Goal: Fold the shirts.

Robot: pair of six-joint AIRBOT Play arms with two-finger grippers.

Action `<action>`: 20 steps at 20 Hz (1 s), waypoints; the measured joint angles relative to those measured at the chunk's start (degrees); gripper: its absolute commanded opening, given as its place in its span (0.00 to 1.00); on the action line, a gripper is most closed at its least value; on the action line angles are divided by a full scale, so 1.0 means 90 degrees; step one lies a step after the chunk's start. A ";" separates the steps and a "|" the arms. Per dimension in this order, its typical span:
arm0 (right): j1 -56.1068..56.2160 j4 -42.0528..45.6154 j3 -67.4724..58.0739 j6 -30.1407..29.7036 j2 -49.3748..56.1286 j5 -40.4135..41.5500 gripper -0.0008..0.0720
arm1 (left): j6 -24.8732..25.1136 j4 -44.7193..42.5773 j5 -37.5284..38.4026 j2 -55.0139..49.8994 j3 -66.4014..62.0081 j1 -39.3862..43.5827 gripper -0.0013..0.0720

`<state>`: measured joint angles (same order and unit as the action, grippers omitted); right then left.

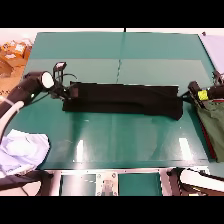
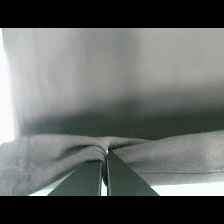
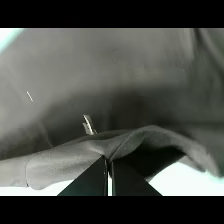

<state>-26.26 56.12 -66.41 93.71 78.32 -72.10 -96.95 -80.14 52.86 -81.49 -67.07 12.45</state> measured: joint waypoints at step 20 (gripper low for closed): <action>-0.1047 -0.0811 -0.2548 -0.2703 0.3160 -0.0595 0.83 | 0.0590 0.1226 -0.0321 -0.2152 -0.3104 -0.0877 0.91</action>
<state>-35.68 48.82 -89.34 69.38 106.76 -77.45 -91.64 -69.10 49.98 -100.86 -95.00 4.56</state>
